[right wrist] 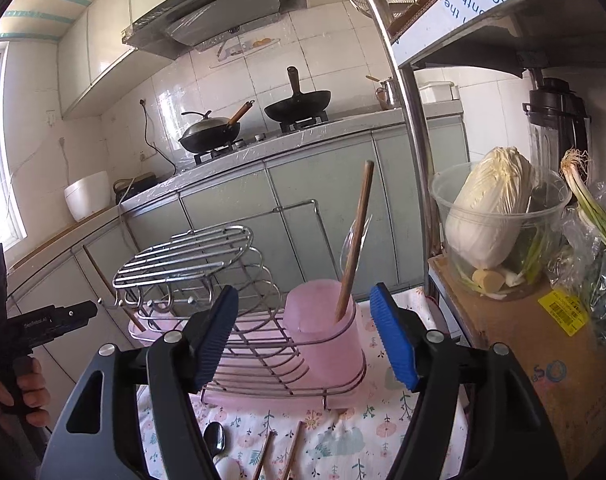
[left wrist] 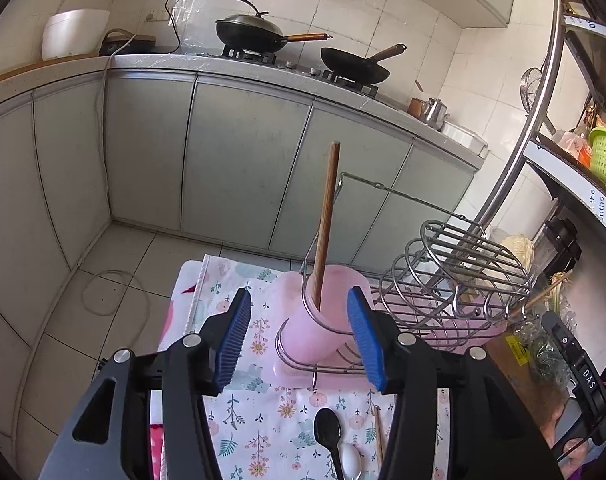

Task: Organize utensils
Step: 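Lower the chopstick into the pink cup and open the left tool while the right tool releases its chopstick there, then move both tools back down over the remaining utensils, then grasp the black plastic spoon with the left tool while the right tool grasps a wooden chopstick, then lift the black spoon with the left tool while the right tool lifts its chopstick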

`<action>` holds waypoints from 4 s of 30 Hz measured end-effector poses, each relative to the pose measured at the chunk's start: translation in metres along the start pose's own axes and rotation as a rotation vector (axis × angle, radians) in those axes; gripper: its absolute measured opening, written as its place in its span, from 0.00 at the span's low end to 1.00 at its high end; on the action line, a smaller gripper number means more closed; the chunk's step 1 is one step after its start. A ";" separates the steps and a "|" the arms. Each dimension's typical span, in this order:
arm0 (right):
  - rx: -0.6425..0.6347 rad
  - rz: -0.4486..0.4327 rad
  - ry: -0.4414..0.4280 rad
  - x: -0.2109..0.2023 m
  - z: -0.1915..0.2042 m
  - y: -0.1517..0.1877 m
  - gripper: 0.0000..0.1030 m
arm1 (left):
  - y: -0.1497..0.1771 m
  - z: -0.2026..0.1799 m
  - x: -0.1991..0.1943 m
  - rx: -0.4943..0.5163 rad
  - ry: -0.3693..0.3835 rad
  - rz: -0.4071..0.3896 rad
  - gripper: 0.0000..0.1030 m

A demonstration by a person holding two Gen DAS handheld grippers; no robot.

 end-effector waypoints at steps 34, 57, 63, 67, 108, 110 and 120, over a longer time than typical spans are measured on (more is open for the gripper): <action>0.008 0.338 -0.014 0.008 -0.007 0.115 0.67 | 0.137 0.010 0.027 -0.031 0.023 0.361 0.48; 0.173 0.596 -0.151 0.043 -0.023 0.152 0.54 | 0.174 -0.017 0.125 -0.155 0.078 0.670 0.16; 0.211 0.641 -0.165 0.054 -0.023 0.153 0.39 | 0.163 -0.002 0.116 -0.193 0.107 0.641 0.08; 0.200 0.691 -0.159 0.069 -0.012 0.155 0.30 | 0.153 0.003 0.104 -0.179 0.115 0.609 0.08; -0.005 0.431 -0.126 0.017 0.041 0.097 0.06 | 0.067 -0.014 -0.008 -0.123 0.291 0.252 0.05; 0.000 0.409 -0.134 0.010 0.039 0.089 0.06 | 0.061 -0.018 -0.015 -0.117 0.297 0.230 0.05; 0.025 0.329 -0.153 -0.009 0.027 0.051 0.06 | 0.031 -0.035 -0.037 -0.099 0.326 0.148 0.05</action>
Point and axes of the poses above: each gripper's, at about its wrist camera, not at the fingertips, and x roughly the way its jaws point, z to its left, y to its underside, the point moved 5 cm from there along x, roughly the way its jaws point, and after that the axes turned 4 degrees about y, right-handed, at the moved point
